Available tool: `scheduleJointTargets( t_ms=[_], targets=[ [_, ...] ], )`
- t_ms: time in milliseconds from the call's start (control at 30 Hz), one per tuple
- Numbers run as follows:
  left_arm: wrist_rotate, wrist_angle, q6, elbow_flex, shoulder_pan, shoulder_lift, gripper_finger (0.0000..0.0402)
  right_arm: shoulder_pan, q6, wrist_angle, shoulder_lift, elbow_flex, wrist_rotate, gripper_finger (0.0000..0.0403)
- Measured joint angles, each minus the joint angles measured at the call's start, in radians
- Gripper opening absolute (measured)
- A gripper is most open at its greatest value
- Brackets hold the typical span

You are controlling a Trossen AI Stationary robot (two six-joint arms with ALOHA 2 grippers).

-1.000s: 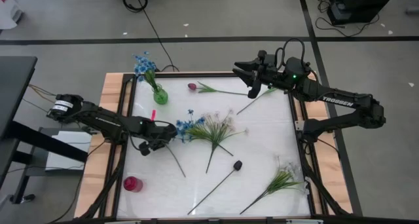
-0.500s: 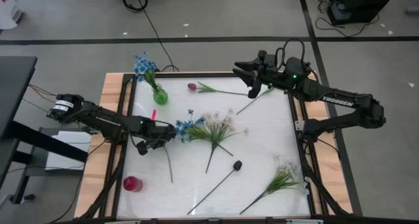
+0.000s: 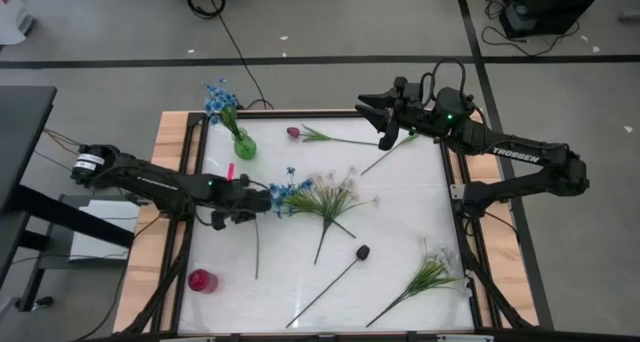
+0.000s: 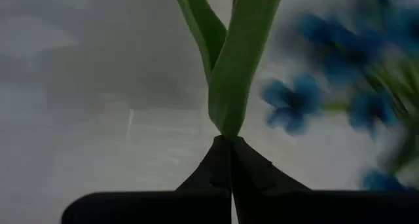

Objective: Sort flowers into vase by color
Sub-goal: Put the top black tulip into the green vase

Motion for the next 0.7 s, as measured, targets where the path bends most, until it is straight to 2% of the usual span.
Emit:
scheduleJointTargets(
  t_ms=[100,333,467,700],
  targets=[
    [0.012,0.061,0.194,0.002,0.002,-0.029,0.0000,0.000,0.000,0.000,0.000,0.000,0.000,0.0160],
    [0.032,0.093,0.456,0.004,0.021,-0.067,0.0000,0.000,0.000,-0.001,0.000,0.000,0.000,0.0160],
    [0.031,0.139,0.697,0.005,0.091,-0.089,0.0000,0.000,0.000,0.002,0.000,0.000,0.000,0.0160],
    [0.015,0.323,1.022,0.007,0.279,-0.152,0.0000,0.000,0.000,0.001,0.000,0.000,0.000,0.0160]
  ],
)
